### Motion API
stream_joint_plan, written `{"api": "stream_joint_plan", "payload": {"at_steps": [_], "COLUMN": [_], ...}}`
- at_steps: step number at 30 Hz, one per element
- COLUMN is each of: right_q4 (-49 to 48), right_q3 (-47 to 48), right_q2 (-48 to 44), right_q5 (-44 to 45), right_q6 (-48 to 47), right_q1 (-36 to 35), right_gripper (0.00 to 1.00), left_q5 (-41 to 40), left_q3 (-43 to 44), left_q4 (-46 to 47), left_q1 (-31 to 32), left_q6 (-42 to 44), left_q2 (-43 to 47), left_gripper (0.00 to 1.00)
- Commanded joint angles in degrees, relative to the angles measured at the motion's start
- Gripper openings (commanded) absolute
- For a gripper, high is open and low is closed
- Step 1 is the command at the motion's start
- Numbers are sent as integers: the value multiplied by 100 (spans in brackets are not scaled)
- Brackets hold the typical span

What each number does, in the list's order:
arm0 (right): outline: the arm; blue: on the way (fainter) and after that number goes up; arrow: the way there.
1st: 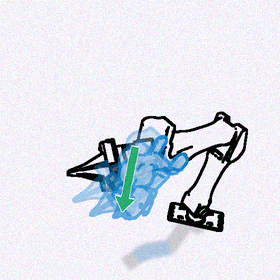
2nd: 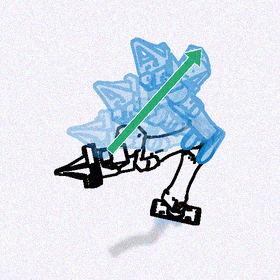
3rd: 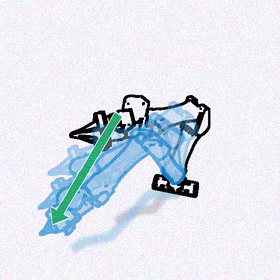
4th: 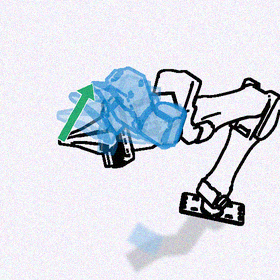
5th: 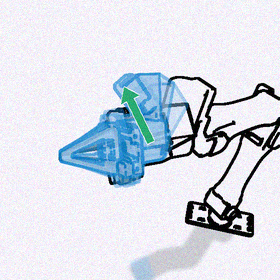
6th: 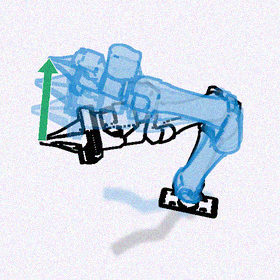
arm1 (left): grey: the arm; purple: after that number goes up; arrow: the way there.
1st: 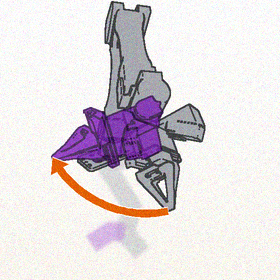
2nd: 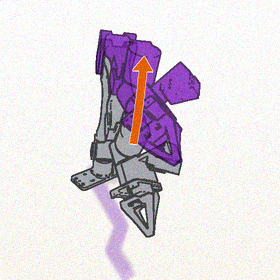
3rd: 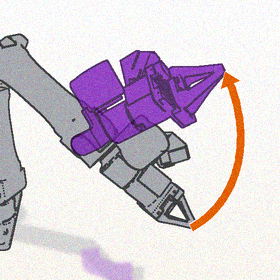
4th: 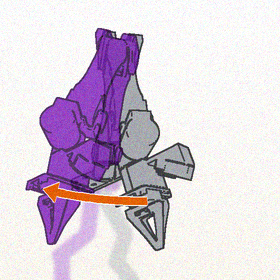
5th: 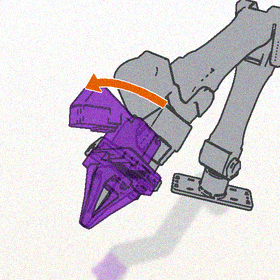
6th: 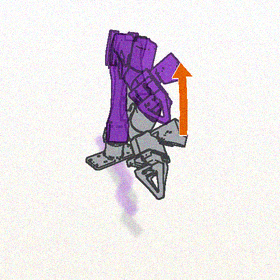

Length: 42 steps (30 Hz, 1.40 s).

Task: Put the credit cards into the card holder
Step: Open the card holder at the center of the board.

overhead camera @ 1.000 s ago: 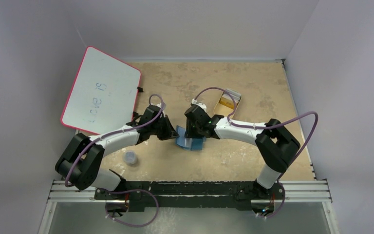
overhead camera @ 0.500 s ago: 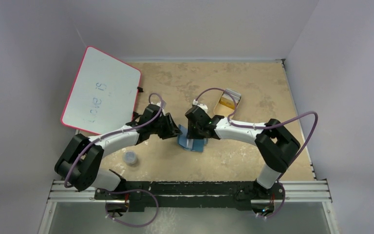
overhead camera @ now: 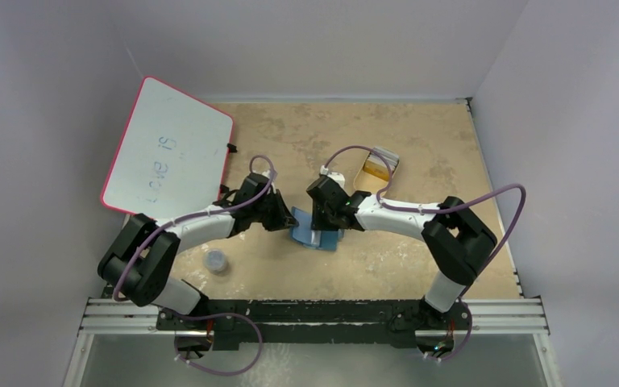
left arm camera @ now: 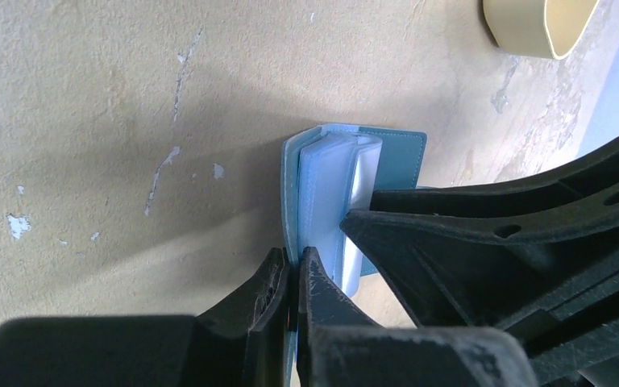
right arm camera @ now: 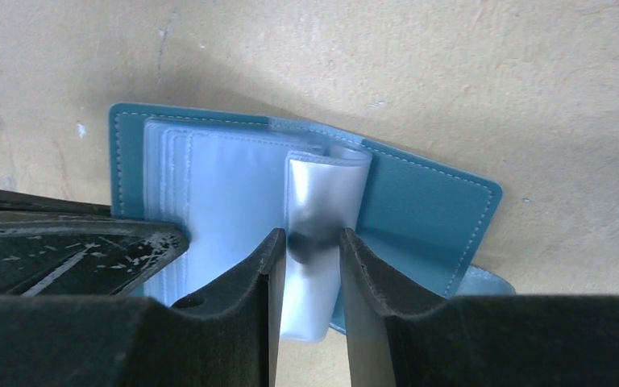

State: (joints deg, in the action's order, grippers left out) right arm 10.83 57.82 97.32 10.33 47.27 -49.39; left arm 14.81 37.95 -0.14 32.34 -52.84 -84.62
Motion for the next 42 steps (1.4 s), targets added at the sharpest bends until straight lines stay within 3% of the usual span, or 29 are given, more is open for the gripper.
{"api": "stream_joint_plan", "payload": {"at_steps": [1, 5, 13, 23, 35, 42], "right_q4": [544, 943, -83, -727, -157, 19], "right_q3": [17, 228, 113, -85, -78, 116], "right_q2": [-66, -617, -1143, -532, -56, 174], "right_q5": [477, 912, -175, -764, -101, 70], "right_q6": [-74, -124, -105, 228, -3, 2], "right_q1": [-6, -15, -59, -49, -41, -43], "right_gripper": [33, 35, 37, 36, 38, 45], "left_q5": [-22, -14, -13, -53, -450, -572], "left_q3": [205, 203, 253, 154, -35, 10], "left_q4": [130, 79, 180, 242, 142, 14], "left_q1": [29, 36, 53, 71, 71, 71], "left_q6": [156, 53, -144, -189, 45, 60], "left_q2": [42, 326, 435, 412, 44, 135], "left_gripper": [0, 0, 0, 0, 0, 22]}}
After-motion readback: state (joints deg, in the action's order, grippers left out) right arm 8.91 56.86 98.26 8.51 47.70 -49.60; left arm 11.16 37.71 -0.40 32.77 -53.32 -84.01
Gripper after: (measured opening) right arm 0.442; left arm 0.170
